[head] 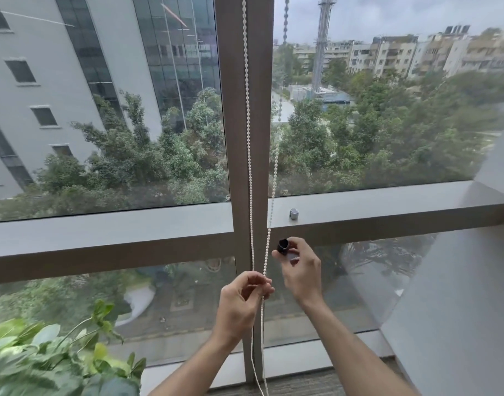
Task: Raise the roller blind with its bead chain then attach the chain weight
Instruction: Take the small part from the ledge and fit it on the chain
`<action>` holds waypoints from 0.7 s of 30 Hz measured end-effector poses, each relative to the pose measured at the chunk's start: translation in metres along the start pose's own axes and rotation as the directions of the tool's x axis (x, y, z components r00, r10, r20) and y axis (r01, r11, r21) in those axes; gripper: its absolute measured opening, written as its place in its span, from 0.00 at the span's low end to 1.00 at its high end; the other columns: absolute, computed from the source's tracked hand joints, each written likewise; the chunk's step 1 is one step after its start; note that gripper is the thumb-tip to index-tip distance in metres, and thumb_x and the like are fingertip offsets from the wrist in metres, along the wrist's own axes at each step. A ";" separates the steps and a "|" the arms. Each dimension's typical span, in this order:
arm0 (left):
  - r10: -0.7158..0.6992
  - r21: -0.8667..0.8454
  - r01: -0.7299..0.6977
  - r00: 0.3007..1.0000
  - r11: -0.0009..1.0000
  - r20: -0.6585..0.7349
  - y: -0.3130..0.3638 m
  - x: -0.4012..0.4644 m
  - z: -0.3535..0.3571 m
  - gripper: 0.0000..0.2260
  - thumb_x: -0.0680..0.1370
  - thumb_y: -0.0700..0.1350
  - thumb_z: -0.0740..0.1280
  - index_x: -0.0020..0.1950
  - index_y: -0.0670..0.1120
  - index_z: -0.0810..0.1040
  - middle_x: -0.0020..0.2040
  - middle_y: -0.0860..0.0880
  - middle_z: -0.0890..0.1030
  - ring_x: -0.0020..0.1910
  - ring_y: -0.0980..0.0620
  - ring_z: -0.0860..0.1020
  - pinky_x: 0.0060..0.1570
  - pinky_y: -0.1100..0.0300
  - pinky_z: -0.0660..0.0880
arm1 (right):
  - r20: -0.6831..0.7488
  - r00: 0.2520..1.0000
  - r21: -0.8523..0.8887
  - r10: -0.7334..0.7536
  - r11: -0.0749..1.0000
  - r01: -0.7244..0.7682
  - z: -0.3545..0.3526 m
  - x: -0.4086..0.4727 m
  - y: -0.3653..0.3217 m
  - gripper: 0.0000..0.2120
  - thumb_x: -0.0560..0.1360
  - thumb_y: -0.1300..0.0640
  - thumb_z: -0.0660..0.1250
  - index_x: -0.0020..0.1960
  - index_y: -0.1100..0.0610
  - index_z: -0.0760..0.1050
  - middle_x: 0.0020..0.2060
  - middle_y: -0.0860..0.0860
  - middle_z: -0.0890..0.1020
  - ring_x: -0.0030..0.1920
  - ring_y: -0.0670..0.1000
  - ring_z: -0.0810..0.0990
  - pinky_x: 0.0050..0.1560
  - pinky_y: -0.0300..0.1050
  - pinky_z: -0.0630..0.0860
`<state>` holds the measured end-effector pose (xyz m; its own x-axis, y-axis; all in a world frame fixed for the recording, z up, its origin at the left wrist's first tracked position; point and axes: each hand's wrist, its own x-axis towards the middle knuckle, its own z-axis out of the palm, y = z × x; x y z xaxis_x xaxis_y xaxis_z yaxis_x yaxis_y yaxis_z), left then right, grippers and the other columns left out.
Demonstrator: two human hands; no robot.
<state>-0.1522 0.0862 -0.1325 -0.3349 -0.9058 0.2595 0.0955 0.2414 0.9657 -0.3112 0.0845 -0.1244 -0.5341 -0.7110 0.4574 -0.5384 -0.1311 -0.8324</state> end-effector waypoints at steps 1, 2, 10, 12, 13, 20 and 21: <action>0.023 0.035 -0.023 1.000 0.999 0.010 0.001 -0.002 -0.002 0.09 0.76 0.34 0.70 0.46 0.48 0.84 0.41 0.46 0.86 0.41 0.48 0.85 0.44 0.60 0.80 | 0.021 1.000 0.007 0.002 1.000 -0.002 0.004 -0.007 0.000 0.11 0.71 0.56 0.77 0.51 0.54 0.78 0.44 0.47 0.84 0.44 0.39 0.82 0.42 0.36 0.77; 0.045 0.070 -0.046 0.999 0.996 0.018 0.002 -0.003 -0.004 0.10 0.76 0.34 0.70 0.47 0.49 0.84 0.41 0.47 0.86 0.41 0.50 0.84 0.45 0.60 0.79 | 0.040 0.999 0.015 0.007 1.000 -0.008 0.007 -0.014 0.000 0.11 0.71 0.56 0.76 0.51 0.54 0.79 0.44 0.47 0.84 0.44 0.39 0.82 0.42 0.36 0.77; 0.153 0.191 -0.148 0.988 0.970 -0.009 0.009 -0.010 -0.019 0.12 0.74 0.35 0.73 0.54 0.47 0.85 0.48 0.50 0.86 0.47 0.56 0.83 0.49 0.68 0.75 | 0.095 0.995 0.031 0.041 0.999 -0.044 0.024 -0.055 -0.007 0.11 0.69 0.64 0.71 0.50 0.54 0.78 0.44 0.49 0.83 0.44 0.49 0.84 0.46 0.49 0.81; 0.165 0.211 -0.159 0.986 0.965 -0.009 0.012 -0.010 -0.021 0.13 0.74 0.35 0.74 0.55 0.49 0.84 0.48 0.50 0.86 0.48 0.55 0.83 0.50 0.67 0.76 | 0.099 0.995 0.027 0.028 0.999 -0.031 0.027 -0.063 -0.011 0.12 0.69 0.65 0.71 0.50 0.55 0.78 0.44 0.50 0.83 0.43 0.49 0.84 0.45 0.51 0.81; 0.176 0.231 -0.170 0.984 0.958 -0.008 0.013 -0.009 -0.023 0.14 0.73 0.36 0.74 0.55 0.51 0.84 0.48 0.50 0.85 0.47 0.54 0.83 0.50 0.67 0.76 | 0.103 0.994 0.031 0.021 0.999 -0.025 0.029 -0.066 -0.012 0.12 0.69 0.66 0.71 0.50 0.55 0.78 0.43 0.50 0.83 0.43 0.49 0.84 0.45 0.51 0.81; 0.204 0.336 -0.200 0.979 0.920 0.025 0.018 -0.004 -0.039 0.18 0.72 0.39 0.76 0.60 0.53 0.82 0.52 0.54 0.81 0.55 0.55 0.78 0.57 0.68 0.71 | 0.107 0.994 0.115 -0.021 0.993 0.009 0.030 -0.080 -0.025 0.08 0.74 0.62 0.73 0.50 0.52 0.78 0.41 0.45 0.84 0.41 0.41 0.83 0.42 0.36 0.78; 0.189 0.336 -0.192 0.981 0.922 0.043 0.018 -0.003 -0.041 0.18 0.72 0.40 0.76 0.60 0.53 0.82 0.53 0.54 0.82 0.56 0.56 0.77 0.57 0.69 0.70 | 0.105 0.994 0.126 -0.031 0.992 0.017 0.029 -0.081 -0.026 0.08 0.74 0.61 0.72 0.50 0.52 0.78 0.41 0.45 0.83 0.41 0.41 0.83 0.42 0.35 0.78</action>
<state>-0.1108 0.0791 -0.1158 -0.3505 -0.8281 0.4375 -0.1627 0.5139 0.8423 -0.2345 0.1256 -0.1487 -0.4457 -0.7753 0.4475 -0.4608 -0.2298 -0.8572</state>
